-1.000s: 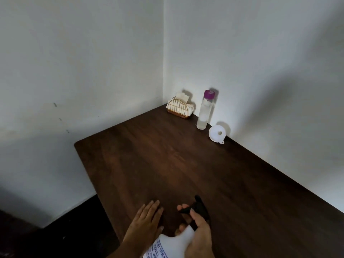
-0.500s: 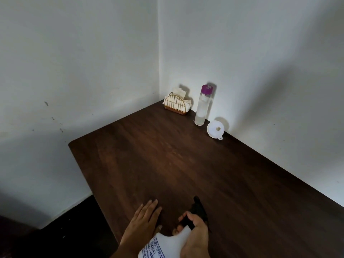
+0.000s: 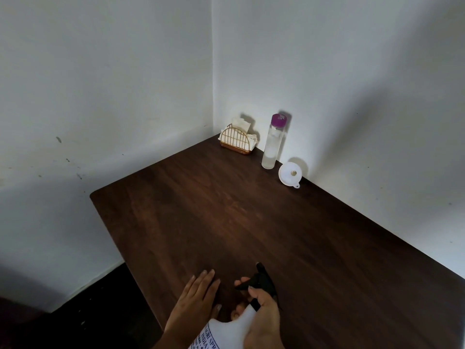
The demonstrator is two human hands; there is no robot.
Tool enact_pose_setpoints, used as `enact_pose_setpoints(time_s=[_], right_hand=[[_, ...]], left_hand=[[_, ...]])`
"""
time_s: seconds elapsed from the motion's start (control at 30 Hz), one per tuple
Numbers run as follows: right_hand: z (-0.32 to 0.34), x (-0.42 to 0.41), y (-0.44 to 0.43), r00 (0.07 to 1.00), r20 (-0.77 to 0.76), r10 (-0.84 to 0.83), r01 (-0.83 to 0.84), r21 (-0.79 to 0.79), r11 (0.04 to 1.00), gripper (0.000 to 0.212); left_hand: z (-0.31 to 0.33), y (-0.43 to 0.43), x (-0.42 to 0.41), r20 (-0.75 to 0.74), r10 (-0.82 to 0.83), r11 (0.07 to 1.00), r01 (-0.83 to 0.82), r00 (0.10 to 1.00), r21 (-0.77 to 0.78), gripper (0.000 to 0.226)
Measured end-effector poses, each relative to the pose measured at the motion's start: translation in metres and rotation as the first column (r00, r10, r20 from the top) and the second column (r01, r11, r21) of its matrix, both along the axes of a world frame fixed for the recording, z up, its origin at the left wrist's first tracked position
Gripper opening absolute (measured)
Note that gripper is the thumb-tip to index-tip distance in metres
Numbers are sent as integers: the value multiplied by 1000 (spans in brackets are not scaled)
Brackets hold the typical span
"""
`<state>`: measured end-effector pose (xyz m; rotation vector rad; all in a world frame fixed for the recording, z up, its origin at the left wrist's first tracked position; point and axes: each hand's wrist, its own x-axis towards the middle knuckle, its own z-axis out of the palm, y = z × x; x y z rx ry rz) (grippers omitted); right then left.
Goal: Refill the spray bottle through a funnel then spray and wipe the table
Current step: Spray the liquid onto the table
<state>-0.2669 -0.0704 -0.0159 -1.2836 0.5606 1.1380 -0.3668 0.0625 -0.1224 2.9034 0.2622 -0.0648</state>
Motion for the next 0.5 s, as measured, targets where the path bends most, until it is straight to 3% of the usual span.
enact_pose_setpoints(time_s=[0.13,0.5], right_hand=[[-14,-4,-1,989,-78,-128,126,-30,992,37],[-3,-13,1,982,-77,-174,175,11,984,36]], left_hand=[[1,0,1,-27,-2,1000,2,1000,4,48],[12,-1,1,-98,-12,1000,14,995,24,50]])
